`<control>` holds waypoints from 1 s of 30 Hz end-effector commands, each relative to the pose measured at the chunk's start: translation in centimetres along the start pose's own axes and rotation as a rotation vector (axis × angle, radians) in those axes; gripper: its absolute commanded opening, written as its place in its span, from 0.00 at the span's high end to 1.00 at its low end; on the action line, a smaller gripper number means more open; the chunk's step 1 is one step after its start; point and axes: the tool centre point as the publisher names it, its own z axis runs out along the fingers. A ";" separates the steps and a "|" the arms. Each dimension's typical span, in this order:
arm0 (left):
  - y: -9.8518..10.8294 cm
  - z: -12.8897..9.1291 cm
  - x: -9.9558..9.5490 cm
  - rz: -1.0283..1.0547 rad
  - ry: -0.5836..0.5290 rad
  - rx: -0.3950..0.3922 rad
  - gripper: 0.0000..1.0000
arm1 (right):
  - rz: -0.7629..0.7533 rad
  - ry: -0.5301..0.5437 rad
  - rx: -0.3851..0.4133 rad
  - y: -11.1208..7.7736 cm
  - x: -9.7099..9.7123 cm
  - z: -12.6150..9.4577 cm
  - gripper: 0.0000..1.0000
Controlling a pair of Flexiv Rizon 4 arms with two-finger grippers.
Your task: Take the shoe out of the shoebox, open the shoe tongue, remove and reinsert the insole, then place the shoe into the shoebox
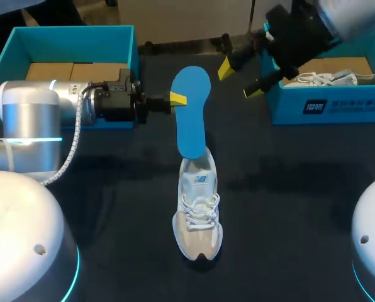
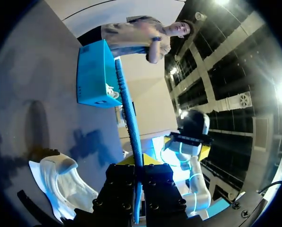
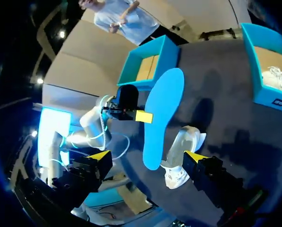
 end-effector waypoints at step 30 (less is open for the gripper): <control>0.0 0.0 0.0 0.000 -0.002 -0.001 1.00 | 0.011 -0.771 0.033 0.8 7.7 5.0 0.00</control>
